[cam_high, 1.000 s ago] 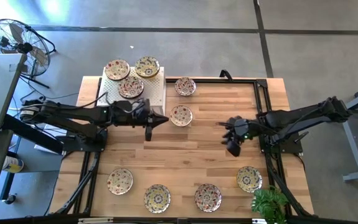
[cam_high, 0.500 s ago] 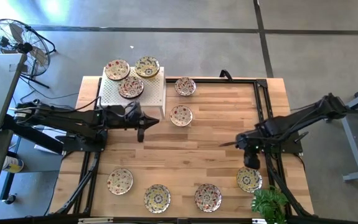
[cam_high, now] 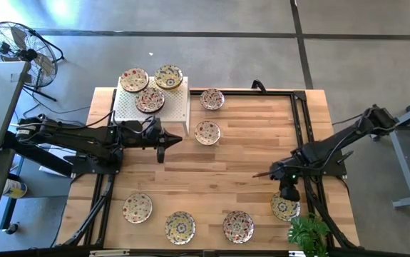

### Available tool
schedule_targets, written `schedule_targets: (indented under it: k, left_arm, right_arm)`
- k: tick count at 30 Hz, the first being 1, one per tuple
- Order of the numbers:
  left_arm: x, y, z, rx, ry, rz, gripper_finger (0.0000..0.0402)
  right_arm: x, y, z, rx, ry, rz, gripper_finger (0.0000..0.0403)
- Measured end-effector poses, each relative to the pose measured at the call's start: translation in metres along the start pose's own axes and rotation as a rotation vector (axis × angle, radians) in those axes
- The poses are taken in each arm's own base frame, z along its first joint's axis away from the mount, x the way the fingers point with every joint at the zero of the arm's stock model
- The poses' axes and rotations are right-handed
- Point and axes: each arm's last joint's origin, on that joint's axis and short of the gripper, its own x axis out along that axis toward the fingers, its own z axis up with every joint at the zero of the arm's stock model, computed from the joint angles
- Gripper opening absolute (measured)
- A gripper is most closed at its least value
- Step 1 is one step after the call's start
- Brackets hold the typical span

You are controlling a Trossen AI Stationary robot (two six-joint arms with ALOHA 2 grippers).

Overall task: Pick & Place Mini bowls
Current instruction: Stack the yellow patterned bowl on the yellow patterned bowl on the shelf

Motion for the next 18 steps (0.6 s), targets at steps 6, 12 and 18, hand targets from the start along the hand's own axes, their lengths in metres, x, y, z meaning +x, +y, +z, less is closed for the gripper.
schedule_targets:
  k: [6, 12, 18]
  left_arm:
    - [0.001, 0.001, -0.001, -0.041, 0.004, 0.022, 0.0]
    - [0.0, 0.001, -0.001, -0.05, -0.002, 0.028, 0.0]
    - [0.0, 0.001, -0.001, -0.049, 0.003, 0.03, 0.0]
  right_arm:
    - [0.009, -0.007, -0.004, 0.021, 0.006, 0.03, 0.0082]
    - [0.005, -0.007, 0.004, 0.115, -0.047, 0.046, 0.0009]
    - [-0.026, 0.002, 0.04, 0.325, -0.363, 0.016, 0.001]
